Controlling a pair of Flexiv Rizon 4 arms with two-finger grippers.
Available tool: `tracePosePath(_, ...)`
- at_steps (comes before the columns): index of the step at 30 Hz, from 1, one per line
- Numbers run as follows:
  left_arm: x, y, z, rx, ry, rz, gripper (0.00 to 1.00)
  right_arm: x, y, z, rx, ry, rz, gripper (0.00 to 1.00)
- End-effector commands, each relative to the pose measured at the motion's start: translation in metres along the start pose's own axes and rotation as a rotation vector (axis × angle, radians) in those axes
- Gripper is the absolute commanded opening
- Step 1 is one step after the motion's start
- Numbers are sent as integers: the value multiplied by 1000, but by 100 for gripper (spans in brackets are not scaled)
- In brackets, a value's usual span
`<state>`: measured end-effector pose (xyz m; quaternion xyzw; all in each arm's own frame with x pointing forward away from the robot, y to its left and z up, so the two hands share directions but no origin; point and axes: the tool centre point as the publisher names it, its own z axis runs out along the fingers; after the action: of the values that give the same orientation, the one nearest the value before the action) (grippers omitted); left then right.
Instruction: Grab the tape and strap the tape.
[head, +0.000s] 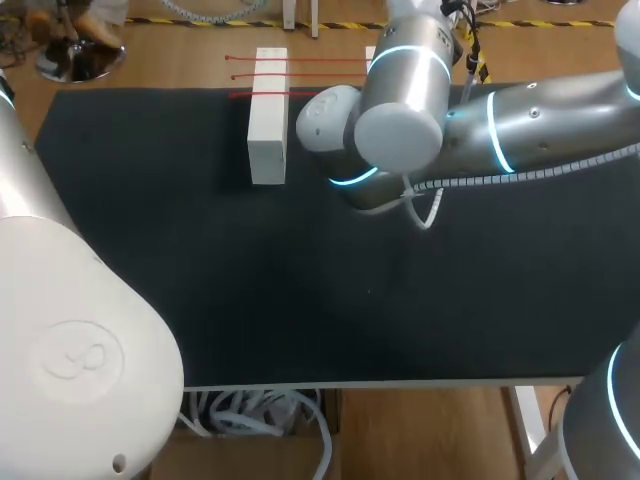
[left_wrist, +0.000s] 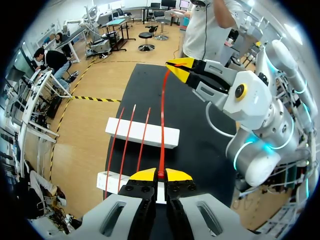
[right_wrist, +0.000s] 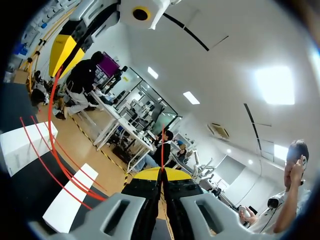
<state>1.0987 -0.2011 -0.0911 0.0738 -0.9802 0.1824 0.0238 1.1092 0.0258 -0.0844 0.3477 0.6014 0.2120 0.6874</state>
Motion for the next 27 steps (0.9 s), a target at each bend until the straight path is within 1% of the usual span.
tracePosePath(1,-1,-1,-1,-6,3,0,0,-5,1,0,3,12,0,0)
tracePosePath(24,-1,-1,-1,-6,3,0,0,-5,1,0,3,12,0,0)
tracePosePath(26,-1,-1,-1,-6,3,0,0,-5,3,1,21,14,-19,0)
tracePosePath(27,-1,-1,-1,-6,3,0,0,-5,4,2,47,26,-31,0)
